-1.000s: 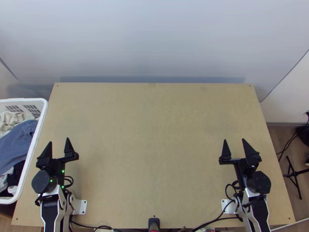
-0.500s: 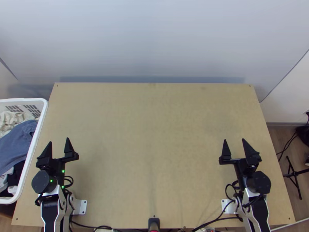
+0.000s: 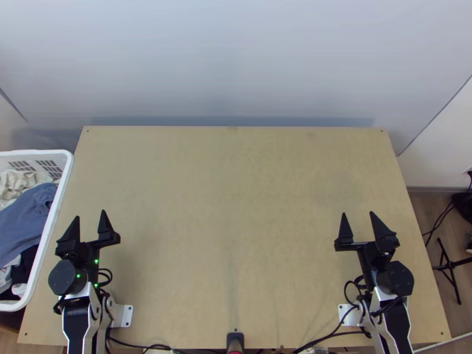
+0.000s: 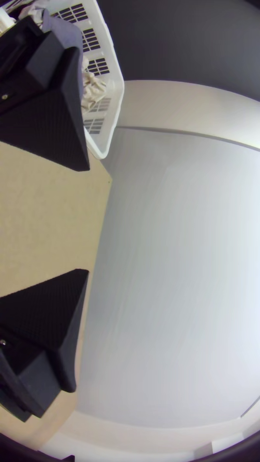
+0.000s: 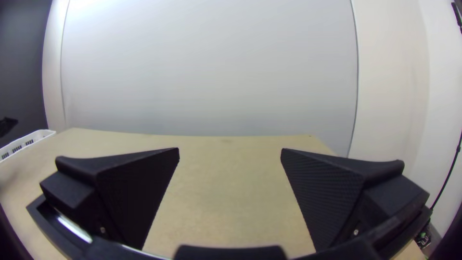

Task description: Fold the t-shirt

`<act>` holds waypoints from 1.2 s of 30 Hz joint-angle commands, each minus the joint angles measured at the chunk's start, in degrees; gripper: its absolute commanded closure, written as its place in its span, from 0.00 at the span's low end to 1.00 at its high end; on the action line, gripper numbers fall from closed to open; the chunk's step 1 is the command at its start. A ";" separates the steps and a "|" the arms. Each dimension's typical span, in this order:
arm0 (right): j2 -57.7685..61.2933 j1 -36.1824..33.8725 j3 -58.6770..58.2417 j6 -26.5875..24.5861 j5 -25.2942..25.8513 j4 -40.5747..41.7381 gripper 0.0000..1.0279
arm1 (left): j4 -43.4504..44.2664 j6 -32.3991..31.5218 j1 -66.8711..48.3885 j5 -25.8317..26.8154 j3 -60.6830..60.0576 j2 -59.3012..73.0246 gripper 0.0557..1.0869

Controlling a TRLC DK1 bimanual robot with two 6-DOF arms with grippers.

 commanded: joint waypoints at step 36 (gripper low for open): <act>0.01 0.05 -0.05 0.02 0.01 0.01 0.04 | -29.70 22.95 31.12 5.02 66.02 68.21 0.04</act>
